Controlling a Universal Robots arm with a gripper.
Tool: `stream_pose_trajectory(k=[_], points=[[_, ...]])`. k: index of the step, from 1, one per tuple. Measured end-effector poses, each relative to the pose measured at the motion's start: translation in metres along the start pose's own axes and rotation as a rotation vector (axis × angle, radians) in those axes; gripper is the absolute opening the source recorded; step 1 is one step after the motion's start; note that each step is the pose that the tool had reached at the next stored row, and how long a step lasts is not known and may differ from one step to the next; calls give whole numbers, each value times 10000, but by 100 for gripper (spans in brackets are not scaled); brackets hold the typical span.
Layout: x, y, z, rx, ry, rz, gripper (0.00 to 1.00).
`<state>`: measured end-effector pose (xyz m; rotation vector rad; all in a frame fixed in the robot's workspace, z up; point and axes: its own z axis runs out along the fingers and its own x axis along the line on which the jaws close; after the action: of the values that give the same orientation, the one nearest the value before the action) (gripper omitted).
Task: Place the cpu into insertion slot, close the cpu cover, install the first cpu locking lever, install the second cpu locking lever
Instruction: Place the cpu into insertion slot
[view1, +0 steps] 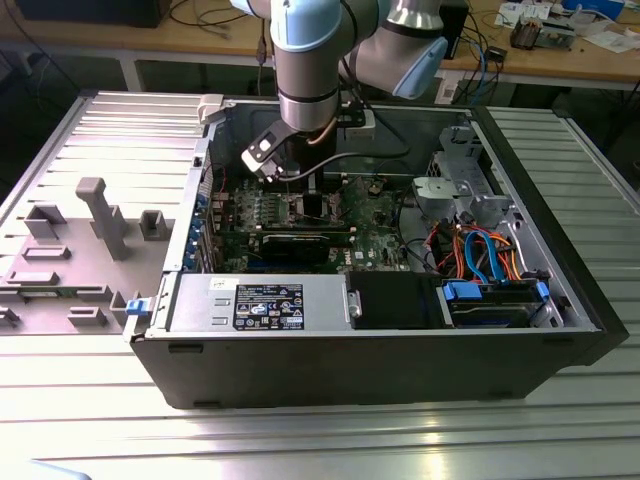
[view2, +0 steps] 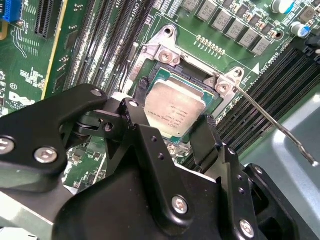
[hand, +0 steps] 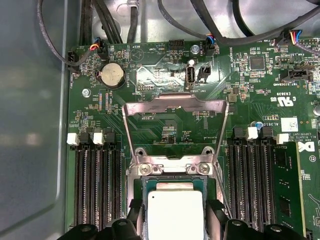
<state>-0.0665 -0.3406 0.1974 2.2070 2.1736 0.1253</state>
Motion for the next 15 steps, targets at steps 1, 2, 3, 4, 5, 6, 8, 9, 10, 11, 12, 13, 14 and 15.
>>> stream_pose_trajectory(k=[1, 2, 3, 4, 5, 6, 8, 9, 10, 11, 12, 13, 14, 15], points=[[1, 0, 0, 0, 2, 1, 61], [1, 1, -7, 1, 0, 1, 61], [2, 1, -13, 1, 0, 2, 61], [2, 2, -18, 3, 2, 2, 61], [2, 2, -19, 4, 2, 3, 61], [2, 2, -20, 4, 2, 4, 61], [2, 4, -21, 9, -2, 2, 61], [2, 6, -21, 11, -3, 2, 61], [2, 8, -21, 11, -3, 2, 61], [2, 10, -20, 11, -3, 2, 61], [3, 11, -20, 10, -2, 2, 61], [3, 13, -20, 11, -1, -2, 61], [3, 13, -20, 11, -1, -4, 61], [3, 14, -25, 11, -3, -5, 61]])
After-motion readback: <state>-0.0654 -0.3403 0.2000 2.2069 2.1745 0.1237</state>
